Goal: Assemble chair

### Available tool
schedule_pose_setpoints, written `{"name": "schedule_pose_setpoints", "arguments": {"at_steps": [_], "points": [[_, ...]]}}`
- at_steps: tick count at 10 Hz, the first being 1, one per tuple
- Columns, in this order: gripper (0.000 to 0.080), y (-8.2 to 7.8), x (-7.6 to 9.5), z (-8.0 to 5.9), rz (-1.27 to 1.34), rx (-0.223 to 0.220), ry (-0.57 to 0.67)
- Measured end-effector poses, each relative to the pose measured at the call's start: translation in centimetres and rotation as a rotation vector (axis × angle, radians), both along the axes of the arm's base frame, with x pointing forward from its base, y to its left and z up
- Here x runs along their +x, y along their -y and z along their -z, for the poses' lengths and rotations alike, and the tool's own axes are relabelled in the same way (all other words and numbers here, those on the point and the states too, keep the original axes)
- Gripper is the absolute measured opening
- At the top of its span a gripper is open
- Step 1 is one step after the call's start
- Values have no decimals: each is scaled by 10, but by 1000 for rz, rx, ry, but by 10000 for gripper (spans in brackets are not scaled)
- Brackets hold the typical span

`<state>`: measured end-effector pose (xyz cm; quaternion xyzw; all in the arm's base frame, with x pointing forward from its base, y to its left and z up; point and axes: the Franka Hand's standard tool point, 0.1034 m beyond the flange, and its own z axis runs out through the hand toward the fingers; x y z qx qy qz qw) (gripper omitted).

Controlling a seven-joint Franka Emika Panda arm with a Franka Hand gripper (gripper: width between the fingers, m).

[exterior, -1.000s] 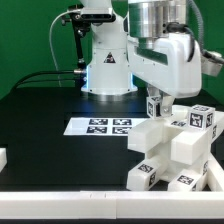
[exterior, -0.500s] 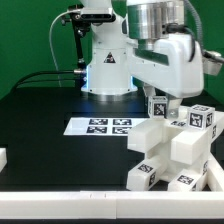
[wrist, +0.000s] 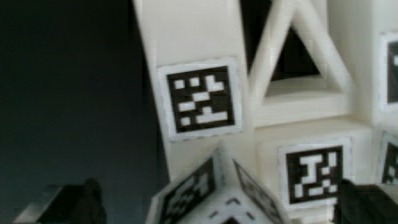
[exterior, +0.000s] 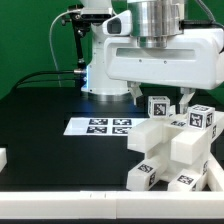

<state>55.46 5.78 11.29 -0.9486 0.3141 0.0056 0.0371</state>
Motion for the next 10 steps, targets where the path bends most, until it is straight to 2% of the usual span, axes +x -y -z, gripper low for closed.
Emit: {"name": "schedule_pose_setpoints", "arguments": {"at_steps": [2,3,6,10], "points": [[649,3,5,-2,-350,-66,34],[649,3,5,-2,-336,-61,33],[276,3,4,-1,-317,-61,31],[277,3,4,-1,-25,-50,18]]}}
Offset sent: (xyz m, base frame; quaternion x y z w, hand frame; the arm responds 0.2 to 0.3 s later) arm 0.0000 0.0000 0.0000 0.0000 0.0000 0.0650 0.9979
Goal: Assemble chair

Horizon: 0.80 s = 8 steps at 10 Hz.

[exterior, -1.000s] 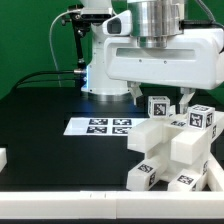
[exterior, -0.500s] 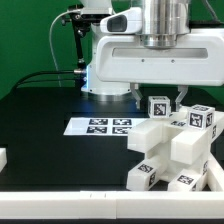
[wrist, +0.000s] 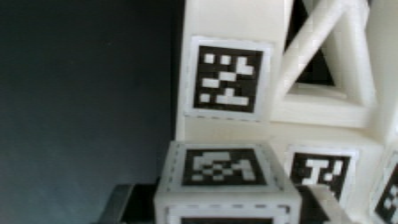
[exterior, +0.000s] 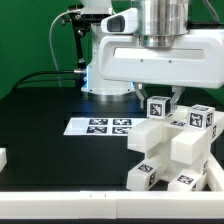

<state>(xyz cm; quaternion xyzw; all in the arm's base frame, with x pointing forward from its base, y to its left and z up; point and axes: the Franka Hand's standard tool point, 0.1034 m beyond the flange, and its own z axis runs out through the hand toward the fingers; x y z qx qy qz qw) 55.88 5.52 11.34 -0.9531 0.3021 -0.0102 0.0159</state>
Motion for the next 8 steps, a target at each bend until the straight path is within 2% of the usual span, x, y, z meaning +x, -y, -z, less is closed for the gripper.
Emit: {"name": "schedule_pose_setpoints", "arguments": {"at_steps": [2,4,6,8], "points": [[277,0,0,0,191,14,-6],[277,0,0,1,457,51,-14],[277,-1,0,4,736,107,0],[273,-2,0,5,887,134,-14]]}}
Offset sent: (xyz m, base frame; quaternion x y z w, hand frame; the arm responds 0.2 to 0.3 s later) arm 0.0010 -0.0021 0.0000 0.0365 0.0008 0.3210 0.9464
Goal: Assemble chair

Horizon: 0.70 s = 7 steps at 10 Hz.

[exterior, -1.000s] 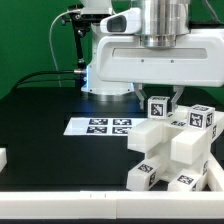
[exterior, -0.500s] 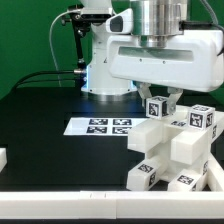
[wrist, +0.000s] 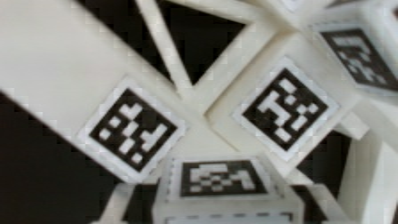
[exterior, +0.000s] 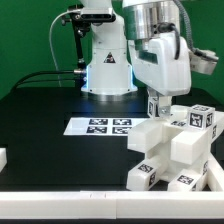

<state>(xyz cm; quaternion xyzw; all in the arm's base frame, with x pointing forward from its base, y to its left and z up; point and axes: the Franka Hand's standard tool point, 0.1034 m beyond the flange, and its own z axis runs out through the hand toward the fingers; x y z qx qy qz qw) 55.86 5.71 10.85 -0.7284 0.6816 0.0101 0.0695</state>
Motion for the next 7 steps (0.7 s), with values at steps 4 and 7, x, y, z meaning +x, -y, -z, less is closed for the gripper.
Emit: {"name": "schedule_pose_setpoints", "arguments": {"at_steps": [4,7], "points": [[611,0,-1,0,-243,-26,17],[648,-1,-1,-2,-646,-74,40]]}}
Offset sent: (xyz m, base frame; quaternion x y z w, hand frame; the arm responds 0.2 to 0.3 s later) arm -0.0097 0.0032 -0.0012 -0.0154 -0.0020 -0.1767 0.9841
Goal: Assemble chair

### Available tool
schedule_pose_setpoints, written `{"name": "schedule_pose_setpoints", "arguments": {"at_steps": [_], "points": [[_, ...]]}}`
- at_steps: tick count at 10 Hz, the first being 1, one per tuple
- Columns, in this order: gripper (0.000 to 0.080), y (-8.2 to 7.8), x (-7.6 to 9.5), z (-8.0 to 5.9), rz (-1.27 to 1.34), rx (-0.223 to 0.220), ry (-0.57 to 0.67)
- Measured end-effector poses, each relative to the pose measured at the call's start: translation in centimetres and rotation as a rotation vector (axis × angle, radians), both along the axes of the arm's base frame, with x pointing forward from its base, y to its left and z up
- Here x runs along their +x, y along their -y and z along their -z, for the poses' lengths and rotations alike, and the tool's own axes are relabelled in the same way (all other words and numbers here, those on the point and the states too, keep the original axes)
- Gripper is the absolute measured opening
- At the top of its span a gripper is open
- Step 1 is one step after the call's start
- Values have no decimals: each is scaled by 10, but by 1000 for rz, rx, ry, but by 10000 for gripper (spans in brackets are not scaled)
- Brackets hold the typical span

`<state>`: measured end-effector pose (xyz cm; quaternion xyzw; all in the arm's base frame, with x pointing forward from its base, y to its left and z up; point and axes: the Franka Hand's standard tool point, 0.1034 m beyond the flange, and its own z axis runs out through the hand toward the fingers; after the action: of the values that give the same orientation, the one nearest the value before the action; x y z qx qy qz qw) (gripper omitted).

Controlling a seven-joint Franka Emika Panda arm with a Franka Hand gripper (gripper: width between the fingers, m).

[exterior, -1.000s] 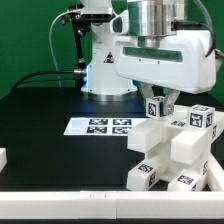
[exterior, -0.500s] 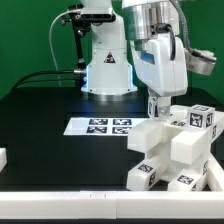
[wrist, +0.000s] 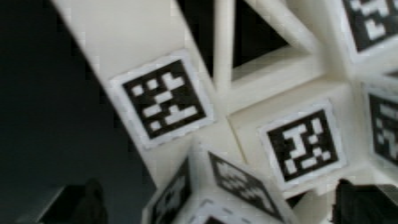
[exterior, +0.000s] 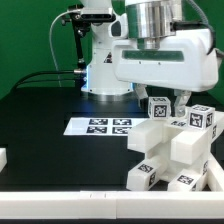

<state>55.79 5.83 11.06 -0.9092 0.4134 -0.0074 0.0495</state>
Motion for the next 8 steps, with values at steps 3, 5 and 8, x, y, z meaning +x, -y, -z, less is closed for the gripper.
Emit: {"name": "schedule_pose_setpoints", "arguments": {"at_steps": [3,5,8], "points": [[649,1,0,1,-244,-24,17],[649,2,2,-2,-611,-84,45],[552,3,3,-1,-572,-85,49]]}}
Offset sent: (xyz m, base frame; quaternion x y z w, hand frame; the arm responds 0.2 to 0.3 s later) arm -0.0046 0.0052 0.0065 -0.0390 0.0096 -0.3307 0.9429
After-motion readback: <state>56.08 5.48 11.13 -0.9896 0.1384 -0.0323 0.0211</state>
